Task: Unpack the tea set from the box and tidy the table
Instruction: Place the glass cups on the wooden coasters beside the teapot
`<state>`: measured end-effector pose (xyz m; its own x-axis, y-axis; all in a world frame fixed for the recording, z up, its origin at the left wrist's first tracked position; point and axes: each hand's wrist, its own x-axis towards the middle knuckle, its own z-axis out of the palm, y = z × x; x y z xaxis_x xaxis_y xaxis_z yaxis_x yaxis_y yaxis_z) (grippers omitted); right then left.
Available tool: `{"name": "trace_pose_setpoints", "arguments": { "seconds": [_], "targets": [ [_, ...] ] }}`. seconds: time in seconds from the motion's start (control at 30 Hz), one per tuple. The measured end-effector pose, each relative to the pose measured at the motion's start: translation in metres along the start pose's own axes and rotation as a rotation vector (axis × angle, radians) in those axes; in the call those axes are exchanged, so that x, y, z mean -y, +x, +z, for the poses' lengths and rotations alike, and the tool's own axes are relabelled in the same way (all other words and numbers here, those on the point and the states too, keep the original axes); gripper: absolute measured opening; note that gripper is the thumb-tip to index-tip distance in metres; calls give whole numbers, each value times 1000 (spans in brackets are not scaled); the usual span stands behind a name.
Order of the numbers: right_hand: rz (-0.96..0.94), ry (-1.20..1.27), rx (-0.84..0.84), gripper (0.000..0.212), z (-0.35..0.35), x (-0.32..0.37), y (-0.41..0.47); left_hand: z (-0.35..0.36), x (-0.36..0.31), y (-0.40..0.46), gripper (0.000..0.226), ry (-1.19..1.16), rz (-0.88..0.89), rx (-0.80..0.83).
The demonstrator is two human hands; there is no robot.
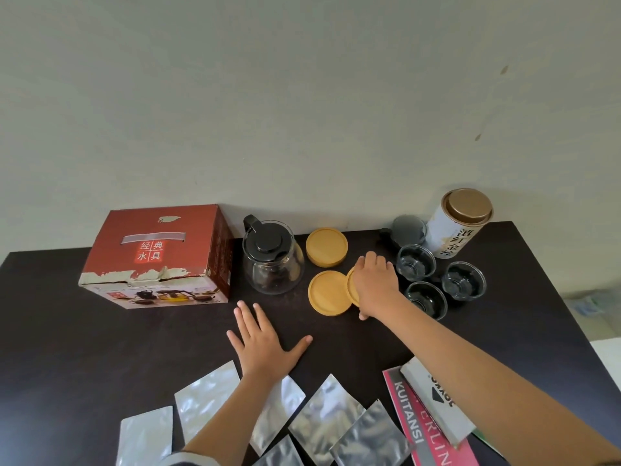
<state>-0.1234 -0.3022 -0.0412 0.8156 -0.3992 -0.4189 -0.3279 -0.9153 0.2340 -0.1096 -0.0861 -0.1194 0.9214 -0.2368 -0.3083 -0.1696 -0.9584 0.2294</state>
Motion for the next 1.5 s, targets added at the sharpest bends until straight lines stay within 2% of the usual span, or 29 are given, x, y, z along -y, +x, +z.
{"name": "trace_pose_setpoints", "arguments": {
  "seconds": [0.13,0.33,0.5,0.73,0.9,1.13,1.2,1.3,1.37,1.5],
  "targets": [
    [27,-67,14,111,3,-3,-3,-4,2,9,130,-28,-7,-79],
    [33,-58,14,107,7,-7,1,3,4,24,130,80,-31,-97],
    [41,-71,24,103,12,-11,2,12,5,28,126,75,-8,-131],
    [-44,197,13,117,16,-7,5,14,8,28,124,70,27,-179],
    [-78,366,70,121,25,-12,10,13,9,29,125,84,30,-177],
    [-132,472,90,122,32,-24,13,14,9,29,125,91,32,-192],
    [-114,572,69,118,24,-26,19,15,9,30,125,93,32,-204],
    [-75,716,-69,100,3,-21,41,15,7,31,125,89,30,-206],
    [-64,707,-99,91,-11,-10,60,14,7,31,124,87,29,-204],
    [-5,573,-45,99,-24,19,87,14,7,31,124,85,26,-193]
  ]
}}
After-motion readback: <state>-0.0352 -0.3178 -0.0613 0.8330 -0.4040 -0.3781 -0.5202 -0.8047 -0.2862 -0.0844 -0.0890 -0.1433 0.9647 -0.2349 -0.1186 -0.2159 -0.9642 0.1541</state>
